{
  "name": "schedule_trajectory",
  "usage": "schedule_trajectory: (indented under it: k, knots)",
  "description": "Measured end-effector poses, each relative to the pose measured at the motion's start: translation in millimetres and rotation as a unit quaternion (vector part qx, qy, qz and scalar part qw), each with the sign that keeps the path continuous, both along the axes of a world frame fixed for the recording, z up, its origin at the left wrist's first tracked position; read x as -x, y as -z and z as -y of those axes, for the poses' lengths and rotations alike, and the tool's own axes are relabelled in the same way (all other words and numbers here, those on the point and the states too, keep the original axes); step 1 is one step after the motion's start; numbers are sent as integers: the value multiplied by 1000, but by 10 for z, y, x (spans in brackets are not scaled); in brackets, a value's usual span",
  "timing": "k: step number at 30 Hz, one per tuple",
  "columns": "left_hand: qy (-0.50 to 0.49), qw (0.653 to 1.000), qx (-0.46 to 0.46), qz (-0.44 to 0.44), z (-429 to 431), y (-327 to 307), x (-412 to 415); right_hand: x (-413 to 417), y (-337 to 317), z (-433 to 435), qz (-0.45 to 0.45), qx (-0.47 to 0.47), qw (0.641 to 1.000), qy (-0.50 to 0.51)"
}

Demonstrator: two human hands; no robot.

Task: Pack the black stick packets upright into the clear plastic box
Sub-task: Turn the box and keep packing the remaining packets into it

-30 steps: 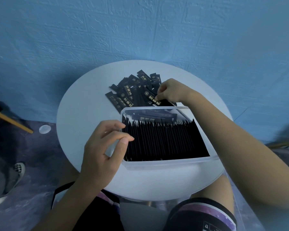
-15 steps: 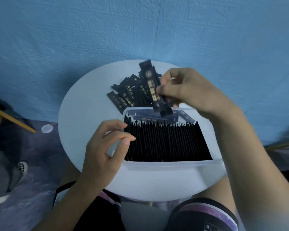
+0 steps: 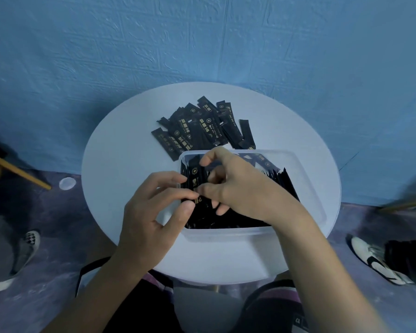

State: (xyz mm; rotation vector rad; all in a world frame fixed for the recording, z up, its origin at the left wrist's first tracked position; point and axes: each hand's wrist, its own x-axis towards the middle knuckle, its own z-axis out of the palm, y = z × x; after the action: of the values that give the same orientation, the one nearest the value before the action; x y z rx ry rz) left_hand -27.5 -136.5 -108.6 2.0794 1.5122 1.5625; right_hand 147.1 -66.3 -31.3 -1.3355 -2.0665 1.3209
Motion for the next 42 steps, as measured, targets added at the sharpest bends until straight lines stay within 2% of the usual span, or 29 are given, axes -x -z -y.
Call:
schedule_trajectory:
  k: [7,23,26,31,36,42]
  knots:
    - [0,1000,-5,-11,-6,12,15,15,-26,28,-36,32,999,-19]
    - [-11,999,-3,-32,0,3,8,42,-14,-39,0,19,1000,6]
    - [-13,999,-5,-31,4,1,4,43,14,-61,24,5,999,26]
    - [-13,1000,-5,-26,1,-1,3,35,17,-37,120,-38,992,-12]
    - [-12,999,-7,-30,-5,4,12,58,-15,-43,152,-68,986,-7]
    - [-12,1000,-9,-25,-9,11,6,28,-32,-55,160,-39,986,-23]
